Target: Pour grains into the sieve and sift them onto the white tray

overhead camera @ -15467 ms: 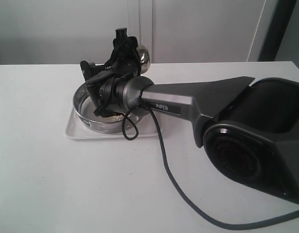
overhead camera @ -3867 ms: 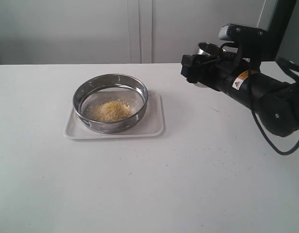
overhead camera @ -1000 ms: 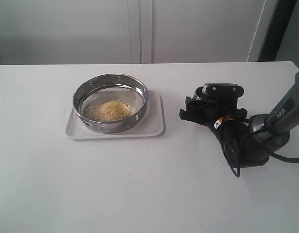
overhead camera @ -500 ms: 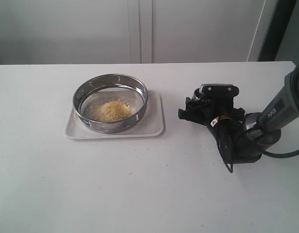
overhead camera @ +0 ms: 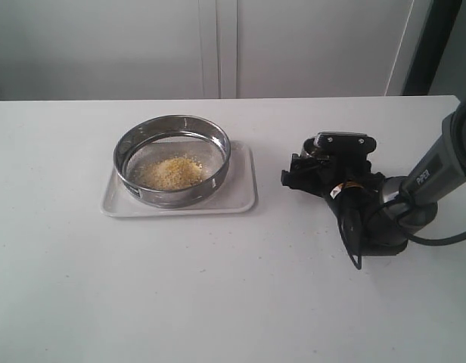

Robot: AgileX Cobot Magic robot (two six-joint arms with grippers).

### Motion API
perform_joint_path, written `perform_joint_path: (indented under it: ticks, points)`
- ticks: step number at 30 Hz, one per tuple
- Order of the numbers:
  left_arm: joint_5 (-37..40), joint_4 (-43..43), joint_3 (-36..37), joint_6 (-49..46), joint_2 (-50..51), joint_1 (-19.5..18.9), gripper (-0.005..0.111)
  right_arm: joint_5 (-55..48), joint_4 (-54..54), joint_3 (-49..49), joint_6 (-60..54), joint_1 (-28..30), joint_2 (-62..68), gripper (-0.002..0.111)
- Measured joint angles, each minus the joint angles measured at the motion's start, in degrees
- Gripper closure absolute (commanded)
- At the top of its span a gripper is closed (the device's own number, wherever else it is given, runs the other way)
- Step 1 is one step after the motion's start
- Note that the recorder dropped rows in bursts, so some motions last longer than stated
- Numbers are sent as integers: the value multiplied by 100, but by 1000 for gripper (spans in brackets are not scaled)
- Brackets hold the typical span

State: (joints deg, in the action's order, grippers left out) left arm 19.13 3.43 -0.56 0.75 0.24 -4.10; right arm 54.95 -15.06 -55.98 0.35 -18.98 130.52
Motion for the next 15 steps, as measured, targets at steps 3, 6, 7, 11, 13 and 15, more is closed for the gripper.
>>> perform_joint_path:
  ticks: [3, 6, 7, 11, 13, 15]
  points:
    - [0, 0, 0, 0, 0, 0, 107, 0, -47, 0, 0, 0, 0, 21]
    - [0, 0, 0, 0, 0, 0, 107, 0, -62, 0, 0, 0, 0, 21]
    - [0, 0, 0, 0, 0, 0, 107, 0, -70, 0, 0, 0, 0, 21]
    - [0, 0, 0, 0, 0, 0, 107, 0, -70, 0, -99, 0, 0, 21]
    - [0, 0, 0, 0, 0, 0, 107, 30, -70, 0, -196, 0, 0, 21]
    - [0, 0, 0, 0, 0, 0, 107, 105, -76, 0, -236, 0, 0, 21]
